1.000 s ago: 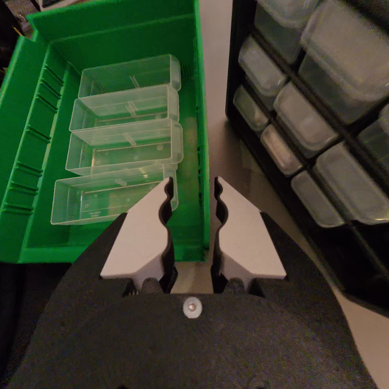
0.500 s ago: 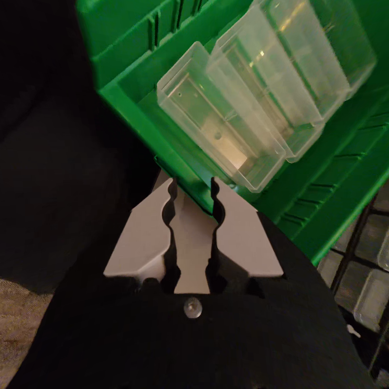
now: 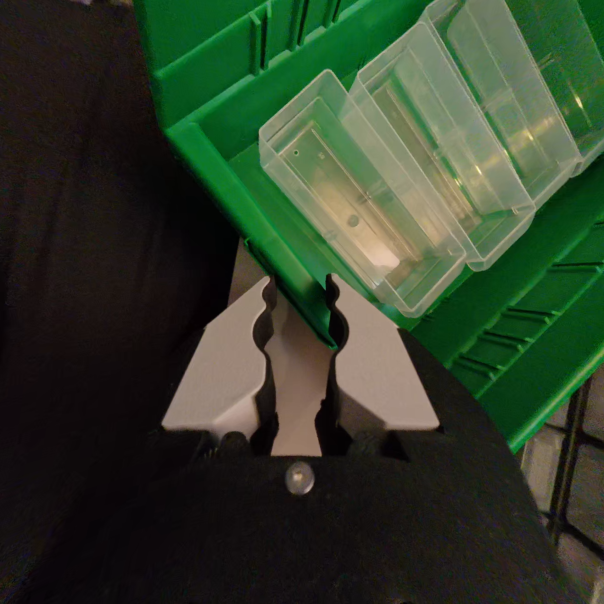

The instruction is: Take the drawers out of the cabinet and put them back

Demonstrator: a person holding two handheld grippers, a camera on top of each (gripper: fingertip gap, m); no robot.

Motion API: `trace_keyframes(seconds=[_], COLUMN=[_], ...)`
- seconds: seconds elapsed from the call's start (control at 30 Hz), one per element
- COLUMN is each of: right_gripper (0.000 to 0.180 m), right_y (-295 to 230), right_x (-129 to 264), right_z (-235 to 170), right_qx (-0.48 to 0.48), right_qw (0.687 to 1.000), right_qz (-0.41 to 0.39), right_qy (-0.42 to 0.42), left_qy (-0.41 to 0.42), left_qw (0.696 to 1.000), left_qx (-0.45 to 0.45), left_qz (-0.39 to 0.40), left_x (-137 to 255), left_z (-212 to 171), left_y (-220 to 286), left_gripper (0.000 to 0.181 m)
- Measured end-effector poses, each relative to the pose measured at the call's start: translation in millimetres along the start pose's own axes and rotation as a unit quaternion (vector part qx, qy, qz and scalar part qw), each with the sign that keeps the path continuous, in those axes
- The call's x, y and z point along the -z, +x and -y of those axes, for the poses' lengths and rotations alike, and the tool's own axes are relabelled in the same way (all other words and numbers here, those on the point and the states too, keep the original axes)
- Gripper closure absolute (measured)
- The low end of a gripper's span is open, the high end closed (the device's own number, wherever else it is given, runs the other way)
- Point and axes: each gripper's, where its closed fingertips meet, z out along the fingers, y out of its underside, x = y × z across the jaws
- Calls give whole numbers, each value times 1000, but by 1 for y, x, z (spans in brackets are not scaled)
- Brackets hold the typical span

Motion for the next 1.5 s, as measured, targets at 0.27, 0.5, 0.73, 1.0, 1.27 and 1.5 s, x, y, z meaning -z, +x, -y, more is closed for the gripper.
trace_keyframes(seconds=[0.27,0.5,0.73,1.0,1.27,1.5], right_gripper=[153,157,141,144,140,118], right_y=[55,111,145,107,99,47], right_x=[-64,-117,-131,-7,190,344], right_z=[88,155,183,166,58,-40], right_qx=[-128,-178,-168,-126,-204,-243], right_qw=[991,982,982,971,895,777], right_qz=[-47,-63,-74,-86,-226,-411], right_qy=[10,23,42,183,327,411], left_qy=[68,87,82,85,17,-48], left_qw=[997,995,996,991,972,929], left_qx=[-5,-22,-21,-47,-134,-219], left_qz=[-30,-34,-42,-87,-194,-294], left_x=[46,60,53,40,-8,-65], left_z=[44,57,55,56,16,-73], left_y=[21,28,28,73,219,386], left_gripper=[175,175,174,174,175,174])
